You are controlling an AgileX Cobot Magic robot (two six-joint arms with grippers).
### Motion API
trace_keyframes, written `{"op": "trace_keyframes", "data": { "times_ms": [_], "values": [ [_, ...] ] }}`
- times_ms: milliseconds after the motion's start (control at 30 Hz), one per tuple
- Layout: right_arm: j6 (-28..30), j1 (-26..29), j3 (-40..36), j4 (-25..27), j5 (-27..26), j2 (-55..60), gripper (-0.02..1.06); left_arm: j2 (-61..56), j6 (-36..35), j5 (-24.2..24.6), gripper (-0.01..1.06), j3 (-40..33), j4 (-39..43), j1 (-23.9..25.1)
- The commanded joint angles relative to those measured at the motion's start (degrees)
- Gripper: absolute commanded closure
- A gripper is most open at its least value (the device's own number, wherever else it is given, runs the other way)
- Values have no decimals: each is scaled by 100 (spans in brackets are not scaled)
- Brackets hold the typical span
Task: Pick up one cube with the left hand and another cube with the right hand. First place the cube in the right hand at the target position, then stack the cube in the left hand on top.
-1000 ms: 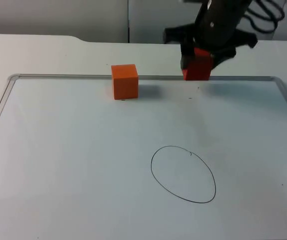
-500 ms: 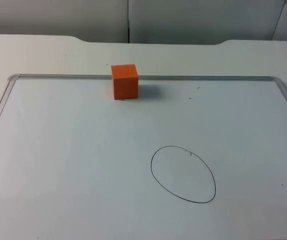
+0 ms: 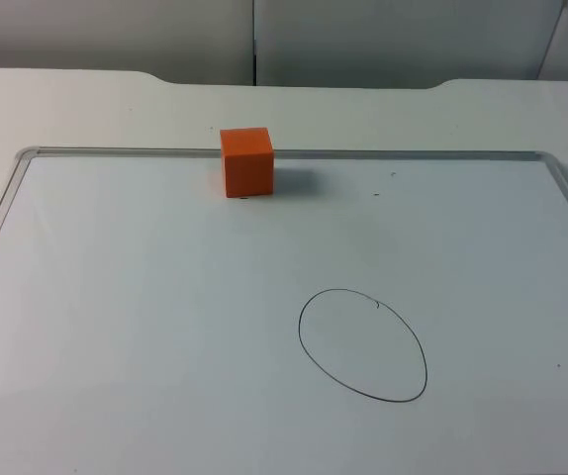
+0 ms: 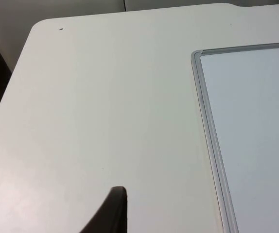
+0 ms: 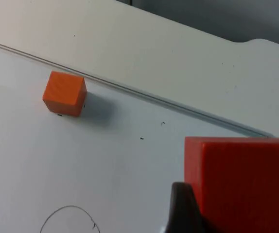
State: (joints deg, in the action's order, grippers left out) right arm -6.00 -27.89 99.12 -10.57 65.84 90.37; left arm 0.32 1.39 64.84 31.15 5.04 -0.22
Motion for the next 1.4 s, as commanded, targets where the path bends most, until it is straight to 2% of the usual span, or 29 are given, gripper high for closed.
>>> {"op": "trace_keyframes", "data": {
  "times_ms": [0,33,167,200,267,367,533,667,833,1367],
  "values": [
    [0,-9,-752,19,-357,-693,105,-32,-31,-61,0,12,2,-6],
    [0,-9,-752,19,-357,-693,105,-32,-31,-61,0,12,2,-6],
    [25,-9,-1787,247,-1097,-1590,105,-32,-31,-61,0,12,2,-6],
    [25,-9,-1787,247,-1097,-1590,105,-32,-31,-61,0,12,2,-6],
    [25,-9,-2264,427,-1321,-1980,105,-32,-31,-61,0,12,2,-6],
    [25,-9,-2963,542,-1371,-2461,105,-32,-31,-61,0,12,2,-6],
    [203,-9,-3494,847,-1514,-2690,105,-32,-31,-61,0,12,2,-6],
    [437,-9,-3698,1090,-1690,-2848,105,-32,-31,-61,0,12,2,-6],
    [660,-9,-3736,1057,-1599,-3018,105,-32,-31,-61,0,12,2,-6],
    [488,-9,-3908,929,-1775,-4125,105,-32,-31,-60,0,12,2,-18]
  ]
}}
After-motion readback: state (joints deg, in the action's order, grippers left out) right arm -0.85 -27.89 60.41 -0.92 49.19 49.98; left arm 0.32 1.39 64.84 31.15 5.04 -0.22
